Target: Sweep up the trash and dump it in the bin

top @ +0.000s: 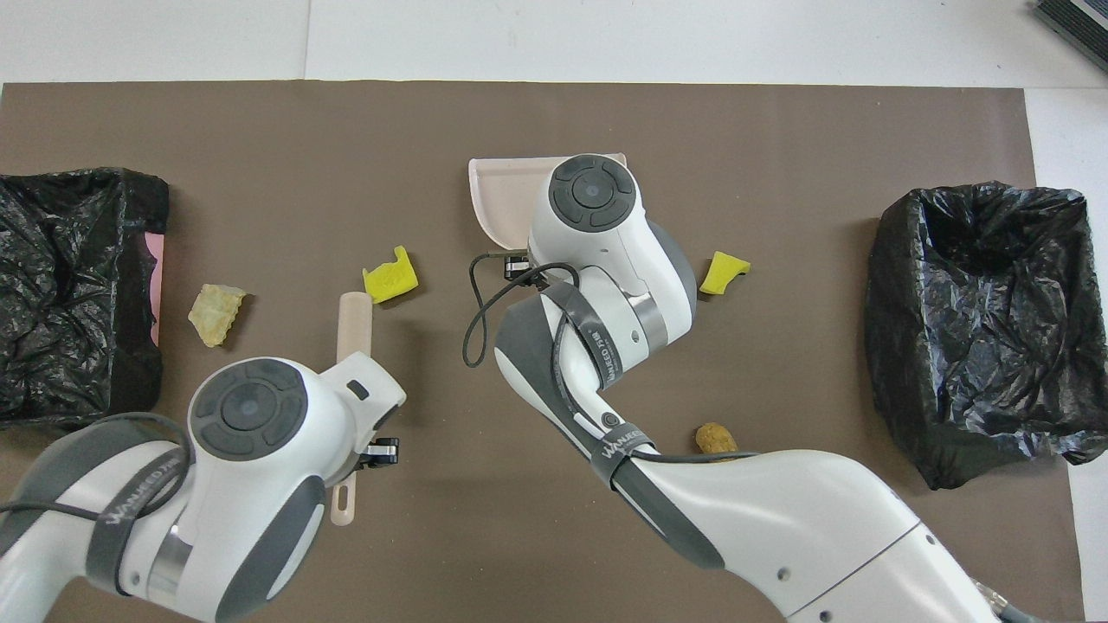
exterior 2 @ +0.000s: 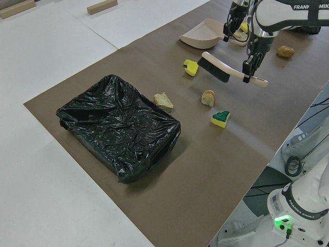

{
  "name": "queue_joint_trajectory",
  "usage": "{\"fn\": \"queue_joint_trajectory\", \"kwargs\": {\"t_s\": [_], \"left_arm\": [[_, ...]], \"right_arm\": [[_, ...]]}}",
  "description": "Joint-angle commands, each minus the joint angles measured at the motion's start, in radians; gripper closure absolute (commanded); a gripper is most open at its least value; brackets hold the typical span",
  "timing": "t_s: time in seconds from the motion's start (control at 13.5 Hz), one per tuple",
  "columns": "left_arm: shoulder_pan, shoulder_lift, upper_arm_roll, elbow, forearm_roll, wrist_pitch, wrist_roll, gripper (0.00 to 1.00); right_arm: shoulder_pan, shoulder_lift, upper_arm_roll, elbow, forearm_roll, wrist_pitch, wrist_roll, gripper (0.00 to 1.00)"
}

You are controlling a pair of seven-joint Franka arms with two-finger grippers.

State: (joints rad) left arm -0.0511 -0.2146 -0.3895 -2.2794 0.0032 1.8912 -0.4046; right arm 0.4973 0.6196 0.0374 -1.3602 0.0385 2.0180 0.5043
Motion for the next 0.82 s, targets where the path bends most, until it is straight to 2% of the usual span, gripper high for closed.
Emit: {"fn": "queue_joint_trajectory", "kwargs": {"t_s": [0.0,0.22,0.45,0.74], "left_arm": [[0.007,0.026,0.13,-0.003,0.107,0.068,0.071,1.0],[0.007,0.067,0.239,0.011,0.263,0.068,0.138,1.0],[0.01,0.11,0.314,0.026,0.357,0.075,0.141,1.0],[0.036,0.103,0.322,-0.044,0.367,0.074,0.144,1.0]], "right_arm": [[-0.031,-0.053,0.006,-0.016,-0.012,-0.047,-0.132,1.0],[-0.055,-0.144,0.006,-0.086,-0.009,-0.096,-0.29,1.0],[-0.06,-0.173,0.002,-0.091,-0.015,-0.256,-0.526,1.0],[-0.104,-0.208,0.002,-0.151,-0.019,-0.32,-0.905,1.0]]}}
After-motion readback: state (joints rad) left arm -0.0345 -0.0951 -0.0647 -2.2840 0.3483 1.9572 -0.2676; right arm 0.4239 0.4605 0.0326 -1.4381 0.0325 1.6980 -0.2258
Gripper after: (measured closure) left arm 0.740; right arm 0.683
